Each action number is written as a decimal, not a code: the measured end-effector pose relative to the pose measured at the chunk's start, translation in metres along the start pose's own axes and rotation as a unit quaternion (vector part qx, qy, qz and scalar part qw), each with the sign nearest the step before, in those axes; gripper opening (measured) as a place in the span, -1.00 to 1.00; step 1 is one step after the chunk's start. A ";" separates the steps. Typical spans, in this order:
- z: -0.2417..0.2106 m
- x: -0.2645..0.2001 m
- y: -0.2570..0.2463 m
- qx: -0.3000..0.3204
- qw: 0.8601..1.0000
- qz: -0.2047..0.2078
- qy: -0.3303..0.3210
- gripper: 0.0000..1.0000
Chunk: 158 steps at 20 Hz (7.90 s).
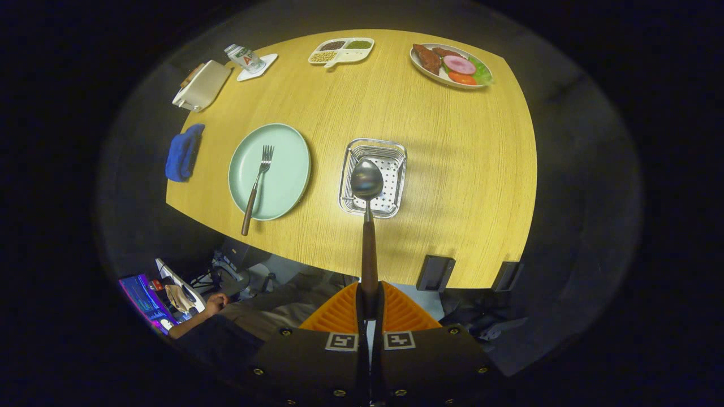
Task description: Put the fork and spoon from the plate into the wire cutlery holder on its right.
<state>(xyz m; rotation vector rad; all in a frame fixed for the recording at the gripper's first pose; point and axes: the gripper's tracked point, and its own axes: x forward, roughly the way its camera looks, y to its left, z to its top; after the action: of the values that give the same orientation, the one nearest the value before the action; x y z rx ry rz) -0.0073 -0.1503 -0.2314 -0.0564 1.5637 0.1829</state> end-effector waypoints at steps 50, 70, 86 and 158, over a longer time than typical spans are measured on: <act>0.018 0.109 0.245 -0.021 0.994 0.090 -0.064 -0.12; 0.036 0.155 0.246 0.047 0.995 0.069 -0.051 -0.49; -0.003 0.077 0.166 -0.113 0.994 0.005 -0.007 -0.95; 0.068 -0.199 0.125 0.057 0.758 -0.061 -0.647 -0.59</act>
<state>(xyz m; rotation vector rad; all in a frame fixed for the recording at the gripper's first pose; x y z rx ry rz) 0.0419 -0.0327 -0.0223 0.0634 0.1593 -0.0090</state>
